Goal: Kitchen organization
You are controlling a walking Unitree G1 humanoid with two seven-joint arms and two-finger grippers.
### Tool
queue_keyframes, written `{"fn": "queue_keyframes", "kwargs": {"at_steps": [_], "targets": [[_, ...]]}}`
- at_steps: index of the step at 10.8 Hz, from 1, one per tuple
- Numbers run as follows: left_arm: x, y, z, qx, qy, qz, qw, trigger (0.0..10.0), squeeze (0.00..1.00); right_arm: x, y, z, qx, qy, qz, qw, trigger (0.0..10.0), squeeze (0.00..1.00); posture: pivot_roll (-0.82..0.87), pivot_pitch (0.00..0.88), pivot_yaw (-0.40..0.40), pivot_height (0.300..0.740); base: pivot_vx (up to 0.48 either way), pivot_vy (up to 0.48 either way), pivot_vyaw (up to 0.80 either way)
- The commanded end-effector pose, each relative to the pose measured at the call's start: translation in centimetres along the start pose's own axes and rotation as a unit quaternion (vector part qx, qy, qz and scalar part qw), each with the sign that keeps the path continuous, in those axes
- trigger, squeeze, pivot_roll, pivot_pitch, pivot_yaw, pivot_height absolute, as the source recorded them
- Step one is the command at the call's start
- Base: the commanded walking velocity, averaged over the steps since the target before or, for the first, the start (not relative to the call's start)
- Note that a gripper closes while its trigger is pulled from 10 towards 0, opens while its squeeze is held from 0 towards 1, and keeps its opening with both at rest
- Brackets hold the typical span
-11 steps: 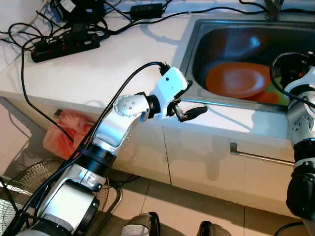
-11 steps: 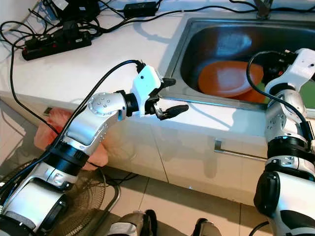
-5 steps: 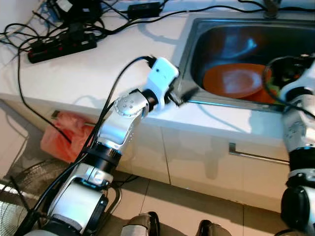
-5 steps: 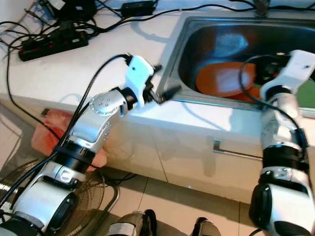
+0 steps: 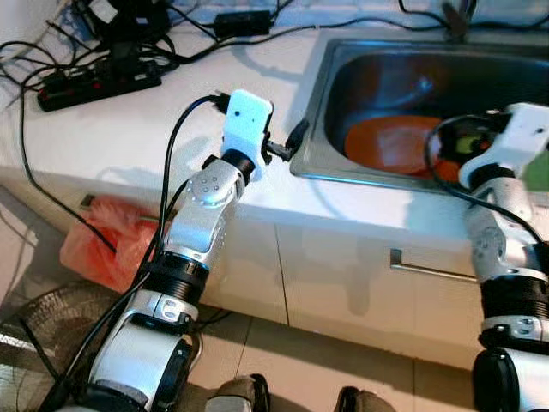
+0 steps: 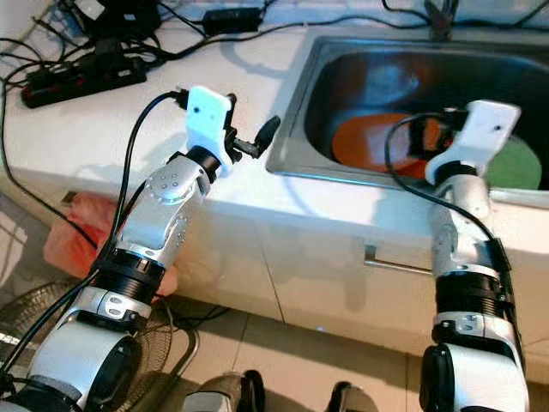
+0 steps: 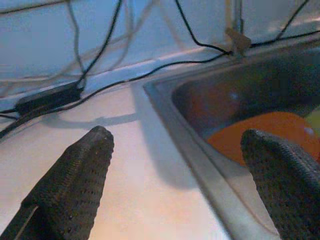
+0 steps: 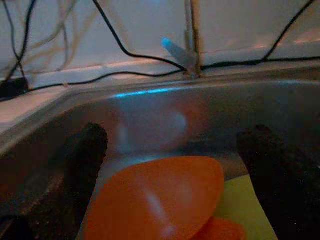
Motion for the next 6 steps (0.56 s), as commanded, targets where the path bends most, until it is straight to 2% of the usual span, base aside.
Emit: {"fn": "queue_keyframes", "kwargs": {"at_steps": [1, 2, 3, 6], "targets": [[0.5, 0.3, -0.4, 0.004, 0.005, 0.012, 1.0, 10.0, 0.0, 0.3, 0.0, 0.3, -0.004, 0.003, 0.003, 1.0, 10.0, 0.0, 0.02, 0.068, 0.079, 0.74, 0.0, 0.0, 0.0], [0.6, 0.4, -0.5, 0.005, 0.012, 0.02, 1.0, 10.0, 0.0, 0.5, 0.0, 0.3, -0.003, 0.003, 0.004, 1.0, 10.0, 0.0, 0.01, 0.066, 0.075, 0.74, 0.0, 0.0, -0.8], [0.4, 1.4, -1.3, 0.007, 0.019, 0.051, 0.999, 10.0, 0.0, 2.1, 0.0, 0.2, -0.003, -0.001, 0.023, 1.0, 10.0, 0.0, 0.0, 0.038, 0.067, 0.74, 0.0, 0.0, -0.8], [0.3, 1.6, -1.1, 0.009, 0.019, 0.078, 0.997, 10.0, 0.0, 2.4, 0.1, -0.4, 0.006, -0.009, 0.025, 1.0, 10.0, 0.0, 0.01, 0.009, 0.055, 0.74, 0.0, 0.0, -0.8]]}}
Point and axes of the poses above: a point about 5 cm out from each wrist's last joint towards the gripper, its own y axis pointing back from the gripper into the wrist, its own z axis along the axis of the wrist's last joint, x = y × z, the point moved 4 cm from there along -y, pointing out of the wrist towards the gripper, and after that the axes turned 14 degrees about -y, right-handed, at the moved point
